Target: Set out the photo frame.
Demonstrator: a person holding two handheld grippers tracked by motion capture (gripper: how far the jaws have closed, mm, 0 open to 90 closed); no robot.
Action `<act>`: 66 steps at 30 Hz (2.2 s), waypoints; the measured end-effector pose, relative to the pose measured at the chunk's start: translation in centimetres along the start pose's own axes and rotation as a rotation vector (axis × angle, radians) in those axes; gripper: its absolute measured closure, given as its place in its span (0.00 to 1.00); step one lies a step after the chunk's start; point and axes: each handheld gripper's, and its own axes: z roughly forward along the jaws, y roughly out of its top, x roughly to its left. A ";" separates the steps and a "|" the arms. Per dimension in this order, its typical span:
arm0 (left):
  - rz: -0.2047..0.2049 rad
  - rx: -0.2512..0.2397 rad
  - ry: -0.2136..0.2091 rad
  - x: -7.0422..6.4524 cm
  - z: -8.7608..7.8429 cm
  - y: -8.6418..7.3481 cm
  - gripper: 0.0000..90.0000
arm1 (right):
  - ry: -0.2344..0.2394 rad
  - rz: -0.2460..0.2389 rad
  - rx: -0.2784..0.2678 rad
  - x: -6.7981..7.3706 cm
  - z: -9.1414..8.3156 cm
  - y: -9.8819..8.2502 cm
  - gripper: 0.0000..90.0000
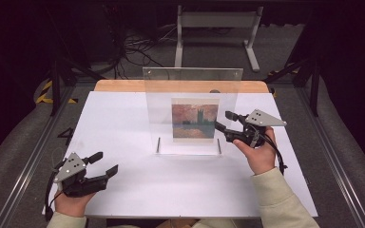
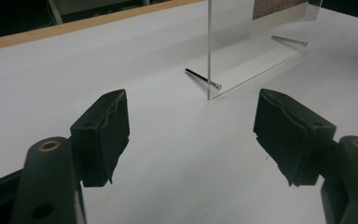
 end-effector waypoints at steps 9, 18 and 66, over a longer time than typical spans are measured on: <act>0.008 -0.017 -0.009 0.5 -0.1 0.2 0.29 | -0.005 -0.026 0.004 0.5 -2.8 0.8 0.32; -0.004 -0.041 -0.011 1.2 -0.3 0.1 0.26 | 0.006 -0.048 0.012 1.1 -6.4 1.2 0.29; 0.008 0.011 -0.052 2.5 1.7 -2.2 0.19 | 0.032 -0.007 0.237 -0.2 -9.0 -10.3 0.22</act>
